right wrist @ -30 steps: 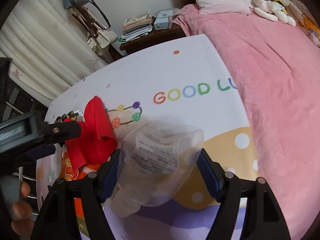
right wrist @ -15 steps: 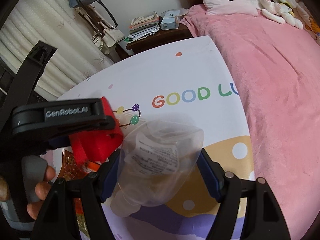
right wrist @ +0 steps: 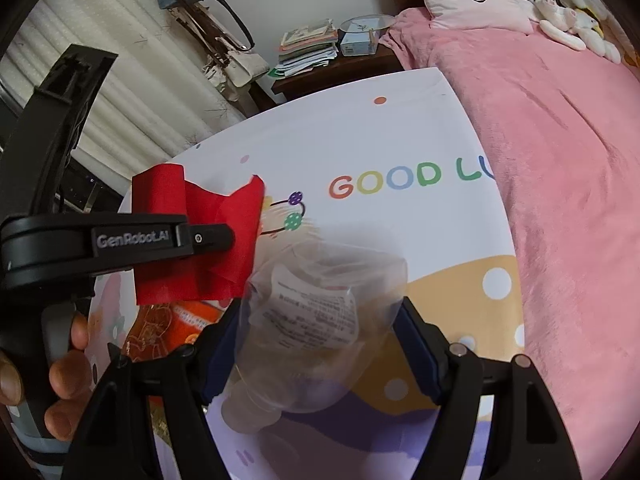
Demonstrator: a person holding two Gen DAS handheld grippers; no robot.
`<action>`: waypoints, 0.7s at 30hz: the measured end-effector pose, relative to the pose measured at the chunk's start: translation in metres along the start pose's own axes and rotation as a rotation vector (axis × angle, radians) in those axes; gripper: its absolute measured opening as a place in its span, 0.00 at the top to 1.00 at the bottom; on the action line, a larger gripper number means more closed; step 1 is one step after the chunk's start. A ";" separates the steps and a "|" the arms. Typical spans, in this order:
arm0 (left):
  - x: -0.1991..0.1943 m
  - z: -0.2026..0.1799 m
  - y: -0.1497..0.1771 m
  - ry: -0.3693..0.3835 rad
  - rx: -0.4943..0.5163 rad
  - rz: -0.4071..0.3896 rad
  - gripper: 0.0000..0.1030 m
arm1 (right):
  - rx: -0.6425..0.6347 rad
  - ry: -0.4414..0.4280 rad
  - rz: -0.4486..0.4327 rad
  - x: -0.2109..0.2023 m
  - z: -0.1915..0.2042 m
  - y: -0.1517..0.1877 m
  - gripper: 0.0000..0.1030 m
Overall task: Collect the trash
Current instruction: 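Grasp the red box with the left tool while the right tool grasps the plastic bottle, then carry the red box and plastic bottle toward the blue bin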
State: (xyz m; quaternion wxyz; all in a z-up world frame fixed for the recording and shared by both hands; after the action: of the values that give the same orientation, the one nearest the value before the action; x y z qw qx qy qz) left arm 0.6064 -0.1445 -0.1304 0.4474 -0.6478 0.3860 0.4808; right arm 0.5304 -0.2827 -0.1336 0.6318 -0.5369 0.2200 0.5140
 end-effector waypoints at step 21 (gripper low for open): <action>-0.167 0.094 0.140 0.155 0.104 -0.146 0.86 | -0.024 -0.053 -0.069 -0.102 0.086 0.081 0.29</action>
State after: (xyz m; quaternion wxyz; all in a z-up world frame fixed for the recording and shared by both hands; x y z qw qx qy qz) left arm 0.4099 -0.0855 -0.0105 0.4830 -0.6852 0.3956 0.3751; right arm 0.3972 -0.2555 -0.0577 0.6484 -0.5378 0.1782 0.5085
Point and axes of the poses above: each gripper's, at about its wrist camera, not at the fingertips, and x roughly the way its jaws point, z to its left, y to its underside, the point moved 3 cm from there along x, roughly the way its jaws point, and after that the axes turned 9 degrees about -x, right-handed, at the moved point
